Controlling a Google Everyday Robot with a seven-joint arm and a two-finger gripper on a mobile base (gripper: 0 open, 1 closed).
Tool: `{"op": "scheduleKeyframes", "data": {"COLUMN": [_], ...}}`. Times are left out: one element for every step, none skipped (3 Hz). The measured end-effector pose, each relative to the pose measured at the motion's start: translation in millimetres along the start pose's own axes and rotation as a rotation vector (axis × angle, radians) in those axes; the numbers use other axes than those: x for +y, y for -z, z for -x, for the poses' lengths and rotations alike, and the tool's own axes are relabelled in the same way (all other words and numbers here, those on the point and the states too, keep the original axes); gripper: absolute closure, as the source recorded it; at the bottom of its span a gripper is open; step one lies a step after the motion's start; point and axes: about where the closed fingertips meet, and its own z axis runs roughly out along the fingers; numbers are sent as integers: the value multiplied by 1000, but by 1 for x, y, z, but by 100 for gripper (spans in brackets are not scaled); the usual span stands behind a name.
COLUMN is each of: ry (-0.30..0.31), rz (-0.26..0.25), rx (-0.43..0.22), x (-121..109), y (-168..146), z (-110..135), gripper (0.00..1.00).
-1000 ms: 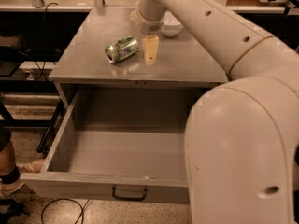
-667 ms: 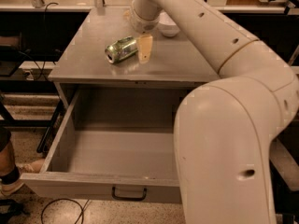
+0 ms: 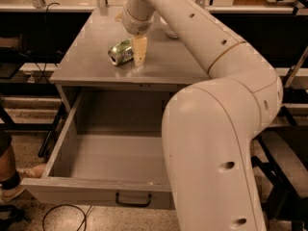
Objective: Place green can into top drawer
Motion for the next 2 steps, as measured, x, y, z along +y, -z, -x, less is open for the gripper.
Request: {"op": "scheduleKeyframes", "data": {"ry": [29,43], "rz": [42,83], "rx": [1,2], "x": [0,3], "y": [-12,-22], "z": [11,17], "gripper": [0,0]}}
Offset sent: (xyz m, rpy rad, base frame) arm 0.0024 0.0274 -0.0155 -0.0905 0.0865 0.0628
